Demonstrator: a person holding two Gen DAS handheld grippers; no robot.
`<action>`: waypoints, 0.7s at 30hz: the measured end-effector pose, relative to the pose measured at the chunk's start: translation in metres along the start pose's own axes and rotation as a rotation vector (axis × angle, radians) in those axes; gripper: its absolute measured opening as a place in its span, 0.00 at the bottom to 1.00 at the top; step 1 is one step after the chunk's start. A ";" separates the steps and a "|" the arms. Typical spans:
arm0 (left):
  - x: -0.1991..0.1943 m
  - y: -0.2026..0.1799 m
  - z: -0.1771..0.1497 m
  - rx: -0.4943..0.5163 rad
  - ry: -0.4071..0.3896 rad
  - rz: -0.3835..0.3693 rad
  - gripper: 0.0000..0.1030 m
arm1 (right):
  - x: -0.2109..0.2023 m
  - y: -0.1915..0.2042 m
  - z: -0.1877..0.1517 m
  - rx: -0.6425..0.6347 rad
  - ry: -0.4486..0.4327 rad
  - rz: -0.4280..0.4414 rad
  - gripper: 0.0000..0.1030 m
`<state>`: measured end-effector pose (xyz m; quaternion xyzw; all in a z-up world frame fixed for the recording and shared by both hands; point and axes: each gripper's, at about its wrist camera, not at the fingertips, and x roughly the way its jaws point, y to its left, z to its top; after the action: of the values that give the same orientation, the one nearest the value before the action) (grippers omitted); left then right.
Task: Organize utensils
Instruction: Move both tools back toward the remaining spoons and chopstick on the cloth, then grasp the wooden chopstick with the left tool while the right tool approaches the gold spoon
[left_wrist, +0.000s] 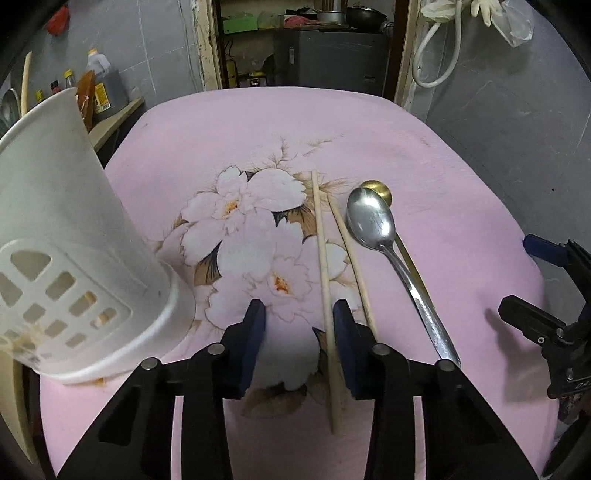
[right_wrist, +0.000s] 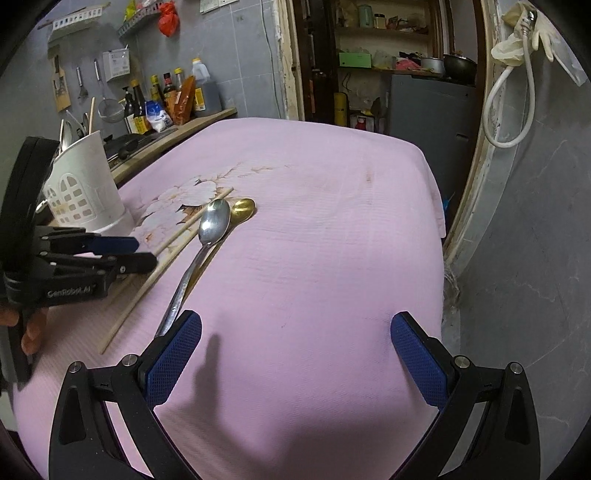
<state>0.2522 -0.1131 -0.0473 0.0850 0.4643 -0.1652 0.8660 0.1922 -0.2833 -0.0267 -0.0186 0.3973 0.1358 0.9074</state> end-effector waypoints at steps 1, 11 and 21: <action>0.001 0.000 0.001 0.001 0.000 0.002 0.32 | 0.001 0.001 0.001 -0.002 0.002 -0.004 1.00; 0.011 -0.004 0.016 0.017 -0.023 0.072 0.07 | 0.015 0.008 0.016 -0.065 0.036 -0.024 1.00; -0.004 0.022 0.006 -0.127 -0.028 0.000 0.02 | 0.060 0.022 0.055 -0.166 0.122 -0.028 0.94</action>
<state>0.2627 -0.0933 -0.0406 0.0275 0.4617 -0.1364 0.8760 0.2644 -0.2403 -0.0313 -0.1074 0.4387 0.1543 0.8787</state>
